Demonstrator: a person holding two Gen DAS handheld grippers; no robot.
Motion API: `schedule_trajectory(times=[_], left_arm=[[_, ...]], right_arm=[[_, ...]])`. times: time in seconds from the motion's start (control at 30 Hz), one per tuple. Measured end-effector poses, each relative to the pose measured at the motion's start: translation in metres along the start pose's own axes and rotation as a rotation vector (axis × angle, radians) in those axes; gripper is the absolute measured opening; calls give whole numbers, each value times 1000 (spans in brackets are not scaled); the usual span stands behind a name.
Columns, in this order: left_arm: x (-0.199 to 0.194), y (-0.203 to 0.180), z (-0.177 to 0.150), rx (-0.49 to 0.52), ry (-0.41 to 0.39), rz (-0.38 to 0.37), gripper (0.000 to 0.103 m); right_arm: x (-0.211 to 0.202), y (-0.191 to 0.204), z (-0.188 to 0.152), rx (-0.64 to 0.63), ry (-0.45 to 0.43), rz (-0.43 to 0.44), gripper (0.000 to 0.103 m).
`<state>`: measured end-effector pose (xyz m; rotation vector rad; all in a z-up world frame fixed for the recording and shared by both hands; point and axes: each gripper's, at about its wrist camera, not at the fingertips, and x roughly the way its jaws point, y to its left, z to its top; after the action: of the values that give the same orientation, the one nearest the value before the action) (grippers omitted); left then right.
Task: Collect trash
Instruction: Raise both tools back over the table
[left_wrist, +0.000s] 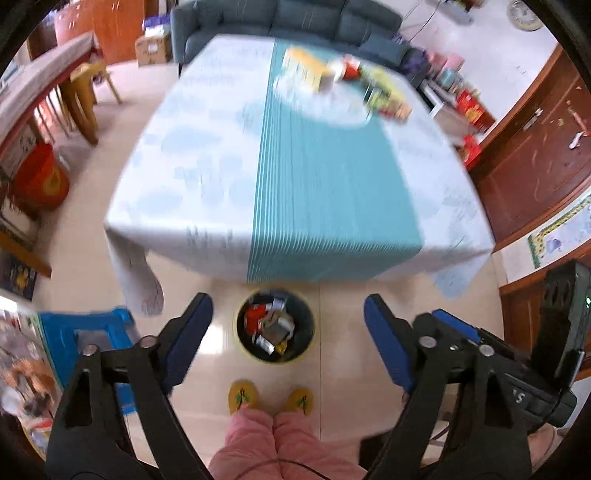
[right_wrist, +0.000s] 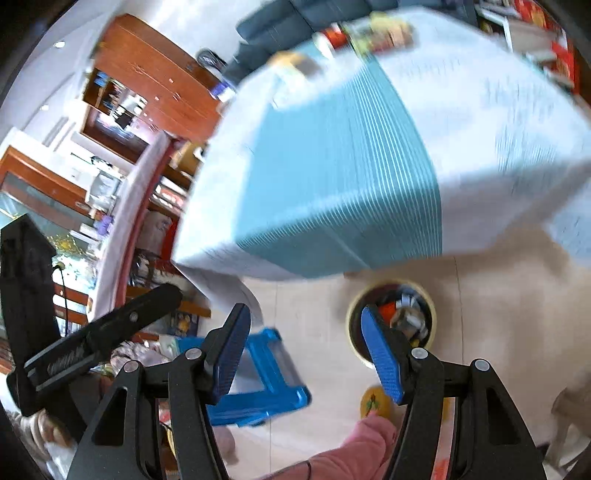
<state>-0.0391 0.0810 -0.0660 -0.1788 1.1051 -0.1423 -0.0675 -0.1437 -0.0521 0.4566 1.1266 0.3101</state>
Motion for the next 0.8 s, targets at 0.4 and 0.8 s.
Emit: schedule_trajectory(times=[0.4,0.8], left_arm=[[-96,-25,98,69,-179,-59,78],[-117,-31,181,106,-254,-40,78]], right_arm=[[-116,66,75,-92,-293,-71,66],[-142,84,161,-107,-409,-140,66]])
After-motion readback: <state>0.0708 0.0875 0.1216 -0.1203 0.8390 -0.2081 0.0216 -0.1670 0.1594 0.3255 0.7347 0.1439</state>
